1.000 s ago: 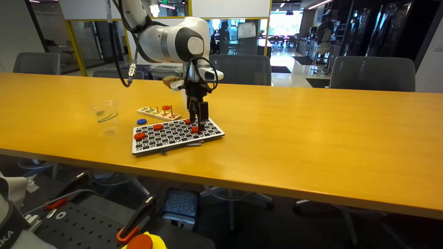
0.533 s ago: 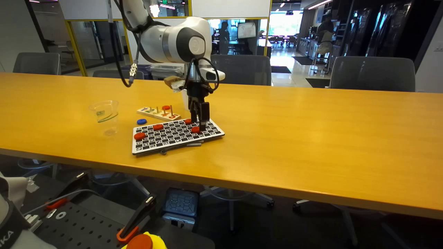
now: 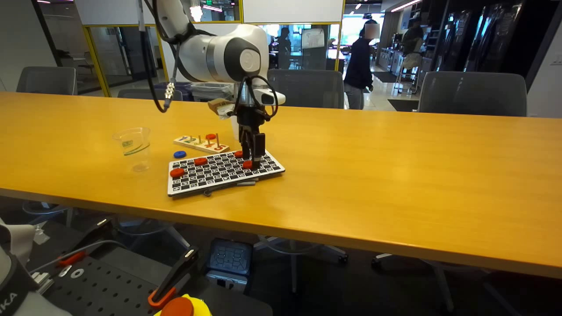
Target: Place the orange rings inside the white cup then put the blue ring in the clear cup
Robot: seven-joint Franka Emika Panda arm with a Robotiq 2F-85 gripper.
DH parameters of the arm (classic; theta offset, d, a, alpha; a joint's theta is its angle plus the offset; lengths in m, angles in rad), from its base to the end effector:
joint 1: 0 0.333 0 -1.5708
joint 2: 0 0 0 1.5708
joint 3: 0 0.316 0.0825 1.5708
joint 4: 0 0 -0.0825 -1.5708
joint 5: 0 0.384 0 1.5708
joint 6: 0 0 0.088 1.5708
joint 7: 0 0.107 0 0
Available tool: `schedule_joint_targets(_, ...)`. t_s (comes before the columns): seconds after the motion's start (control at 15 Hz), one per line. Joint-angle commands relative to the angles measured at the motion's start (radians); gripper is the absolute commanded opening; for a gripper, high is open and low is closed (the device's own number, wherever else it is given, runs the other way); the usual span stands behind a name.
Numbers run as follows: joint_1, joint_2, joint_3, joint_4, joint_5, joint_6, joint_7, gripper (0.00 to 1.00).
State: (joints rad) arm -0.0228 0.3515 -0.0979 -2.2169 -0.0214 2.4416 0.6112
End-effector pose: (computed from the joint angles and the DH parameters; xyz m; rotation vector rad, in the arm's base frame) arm 0.5338 -0.0658 0.2070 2.8699 -1.0652 -0.1691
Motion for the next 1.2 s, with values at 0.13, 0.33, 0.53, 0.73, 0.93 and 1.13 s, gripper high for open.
schedule_joint_targets(0.13, 0.010, 0.005, -0.012, 0.016, 0.029, -0.003, -0.028, 0.42)
schedule_joint_targets(0.33, 0.011, 0.002, -0.012, 0.021, 0.037, -0.008, -0.030, 0.20)
schedule_joint_targets(0.53, 0.013, -0.004, -0.010, 0.023, 0.041, -0.018, -0.028, 0.24)
schedule_joint_targets(0.73, 0.018, -0.019, -0.010, 0.042, 0.037, -0.040, -0.022, 0.24)
schedule_joint_targets(0.93, 0.028, -0.039, -0.005, 0.091, 0.032, -0.074, -0.016, 0.24)
schedule_joint_targets(1.13, 0.048, -0.041, 0.009, 0.186, 0.025, -0.129, -0.014, 0.24)
